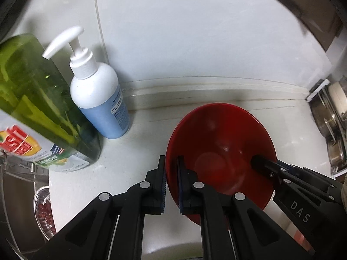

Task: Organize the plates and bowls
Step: 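Lift the red bowl with both tools and carry it over the pink bowl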

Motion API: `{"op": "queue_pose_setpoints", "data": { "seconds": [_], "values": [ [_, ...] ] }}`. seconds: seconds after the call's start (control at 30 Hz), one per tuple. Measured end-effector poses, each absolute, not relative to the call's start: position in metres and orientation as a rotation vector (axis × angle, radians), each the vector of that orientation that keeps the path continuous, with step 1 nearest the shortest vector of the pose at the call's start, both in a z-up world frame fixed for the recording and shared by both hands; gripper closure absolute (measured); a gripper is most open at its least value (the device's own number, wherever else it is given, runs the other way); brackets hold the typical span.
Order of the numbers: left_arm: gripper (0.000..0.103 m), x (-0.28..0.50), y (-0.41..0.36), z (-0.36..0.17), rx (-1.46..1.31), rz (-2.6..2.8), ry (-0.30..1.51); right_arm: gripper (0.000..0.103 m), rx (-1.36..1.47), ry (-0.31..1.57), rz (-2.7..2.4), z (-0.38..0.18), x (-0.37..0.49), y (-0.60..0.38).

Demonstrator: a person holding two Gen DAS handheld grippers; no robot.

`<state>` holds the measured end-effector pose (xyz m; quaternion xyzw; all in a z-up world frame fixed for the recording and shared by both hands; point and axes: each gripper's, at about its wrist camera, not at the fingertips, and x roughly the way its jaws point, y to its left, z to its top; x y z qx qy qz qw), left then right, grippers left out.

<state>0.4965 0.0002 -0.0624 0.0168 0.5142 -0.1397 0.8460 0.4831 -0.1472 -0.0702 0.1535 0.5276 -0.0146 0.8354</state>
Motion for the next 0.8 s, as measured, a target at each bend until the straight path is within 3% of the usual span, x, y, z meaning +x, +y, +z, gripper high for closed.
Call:
{"op": "queue_pose_setpoints", "data": {
  "seconds": [0.8],
  "values": [
    [0.092, 0.375, -0.071, 0.003, 0.081, -0.482, 0.965, 0.093, 0.344, 0.968, -0.17, -0.012, 0.354, -0.194]
  ]
}}
